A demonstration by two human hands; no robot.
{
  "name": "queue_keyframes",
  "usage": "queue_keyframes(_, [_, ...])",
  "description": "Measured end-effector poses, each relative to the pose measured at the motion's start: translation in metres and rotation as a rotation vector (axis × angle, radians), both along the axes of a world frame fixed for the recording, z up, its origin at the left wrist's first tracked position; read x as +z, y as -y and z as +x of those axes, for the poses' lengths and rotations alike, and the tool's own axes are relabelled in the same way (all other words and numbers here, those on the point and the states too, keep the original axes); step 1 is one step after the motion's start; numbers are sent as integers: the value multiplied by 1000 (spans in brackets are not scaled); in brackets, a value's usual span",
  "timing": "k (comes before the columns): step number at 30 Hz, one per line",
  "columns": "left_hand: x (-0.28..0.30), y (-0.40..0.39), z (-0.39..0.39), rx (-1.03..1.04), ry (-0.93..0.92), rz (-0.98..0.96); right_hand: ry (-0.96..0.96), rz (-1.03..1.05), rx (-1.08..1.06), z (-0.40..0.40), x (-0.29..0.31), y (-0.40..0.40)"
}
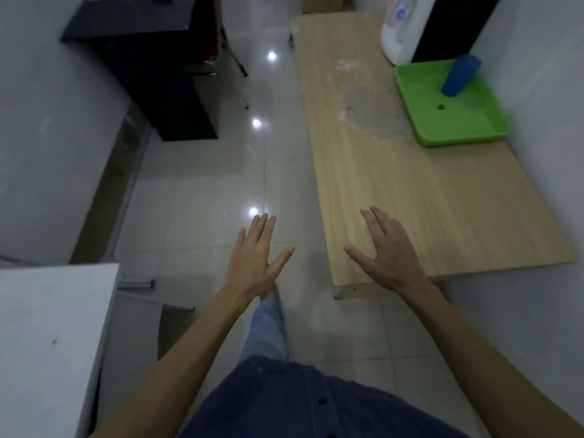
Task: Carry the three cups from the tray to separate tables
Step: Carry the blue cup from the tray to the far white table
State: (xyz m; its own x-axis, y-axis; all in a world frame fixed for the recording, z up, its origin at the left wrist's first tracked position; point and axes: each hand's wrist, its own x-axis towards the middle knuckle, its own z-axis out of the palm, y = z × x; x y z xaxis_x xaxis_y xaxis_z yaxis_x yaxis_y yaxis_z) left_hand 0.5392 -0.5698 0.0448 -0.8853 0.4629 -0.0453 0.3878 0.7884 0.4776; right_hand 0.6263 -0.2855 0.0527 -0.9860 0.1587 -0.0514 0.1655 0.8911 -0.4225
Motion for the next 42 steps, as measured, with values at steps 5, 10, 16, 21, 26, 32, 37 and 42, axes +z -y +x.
queue_keyframes(5, [9,-33,-119,-228,2,-36,20,-39,-214,-77,4,-5])
queue_keyframes(10, [11,-76,-220,-410,-13,-78,21,-71,-394,-146,7,-18])
queue_keyframes(16, [-4,-148,-305,-552,-4,-83,12,-93,-547,-206,-11,-54])
queue_keyframes(21, [-33,-233,-371,-660,27,-114,-8,-111,-683,-255,-37,-113])
queue_keyframes(26, [-67,-324,-427,-751,3,-118,11,-159,-807,-304,-51,-191])
queue_keyframes(32, [-112,-416,-469,-718,-12,-179,-42,-287,-938,-361,-71,-272])
queue_keyframes(37, [-136,-460,-486,-704,-29,-159,-181,-375,-1064,-402,-89,-327])
queue_keyframes(42, [-146,-477,-493,-708,-26,-161,-368,-526,-1211,-432,-105,-371])
